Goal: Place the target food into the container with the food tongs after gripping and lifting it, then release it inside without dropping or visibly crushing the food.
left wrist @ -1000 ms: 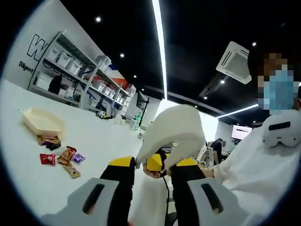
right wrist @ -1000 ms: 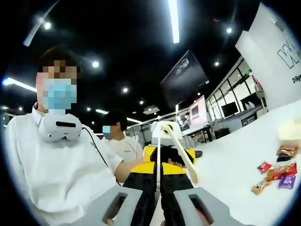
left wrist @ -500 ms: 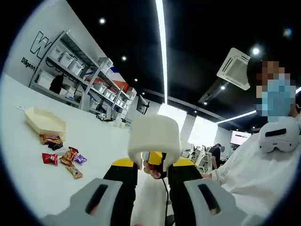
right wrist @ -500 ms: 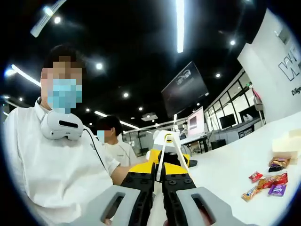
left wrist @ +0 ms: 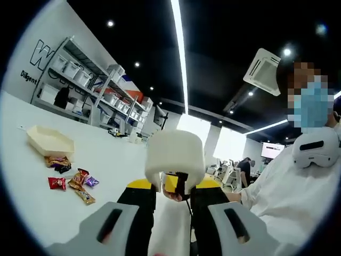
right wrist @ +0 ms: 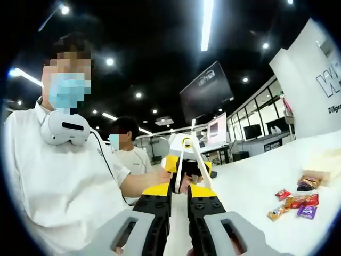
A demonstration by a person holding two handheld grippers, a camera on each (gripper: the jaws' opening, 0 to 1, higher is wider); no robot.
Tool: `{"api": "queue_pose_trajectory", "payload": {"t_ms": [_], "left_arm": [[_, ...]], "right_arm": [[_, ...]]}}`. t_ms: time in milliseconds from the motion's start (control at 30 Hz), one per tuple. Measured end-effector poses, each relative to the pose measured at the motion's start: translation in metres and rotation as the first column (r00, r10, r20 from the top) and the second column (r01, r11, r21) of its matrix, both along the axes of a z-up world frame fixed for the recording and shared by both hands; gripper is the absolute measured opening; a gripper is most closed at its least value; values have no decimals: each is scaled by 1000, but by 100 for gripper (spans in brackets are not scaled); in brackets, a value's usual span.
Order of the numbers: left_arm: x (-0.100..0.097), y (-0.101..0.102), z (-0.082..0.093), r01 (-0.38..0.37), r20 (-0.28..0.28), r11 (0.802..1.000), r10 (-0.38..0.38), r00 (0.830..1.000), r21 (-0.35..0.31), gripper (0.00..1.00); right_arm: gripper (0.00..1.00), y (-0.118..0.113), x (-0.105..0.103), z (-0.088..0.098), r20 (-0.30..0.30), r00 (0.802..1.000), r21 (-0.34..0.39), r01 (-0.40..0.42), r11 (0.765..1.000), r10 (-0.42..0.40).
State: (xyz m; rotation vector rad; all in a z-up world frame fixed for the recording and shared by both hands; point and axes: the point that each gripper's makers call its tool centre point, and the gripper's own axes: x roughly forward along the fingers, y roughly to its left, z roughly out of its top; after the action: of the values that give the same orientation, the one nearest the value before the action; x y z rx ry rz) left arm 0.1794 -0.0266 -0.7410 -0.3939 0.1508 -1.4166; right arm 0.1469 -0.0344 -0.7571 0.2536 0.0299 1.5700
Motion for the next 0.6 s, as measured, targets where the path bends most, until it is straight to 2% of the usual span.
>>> {"api": "queue_pose_trajectory", "payload": {"t_ms": [267, 400, 533, 600], "left_arm": [[0, -2, -6, 5, -5, 1000, -4, 1000, 19, 24], [-2, -3, -4, 18, -6, 1000, -18, 1000, 4, 24], [-1, -3, -2, 0, 30, 1000, -1, 1000, 12, 26], [1, -3, -3, -2, 27, 1000, 1, 1000, 17, 26]], "right_arm": [[0, 2, -1, 2, -29, 999, 19, -28, 999, 29], [0, 1, -4, 6, -34, 999, 33, -36, 999, 37], [0, 0, -2, 7, -58, 998, 45, -30, 999, 32], [0, -1, -1, 6, -71, 997, 48, -30, 998, 33]]}}
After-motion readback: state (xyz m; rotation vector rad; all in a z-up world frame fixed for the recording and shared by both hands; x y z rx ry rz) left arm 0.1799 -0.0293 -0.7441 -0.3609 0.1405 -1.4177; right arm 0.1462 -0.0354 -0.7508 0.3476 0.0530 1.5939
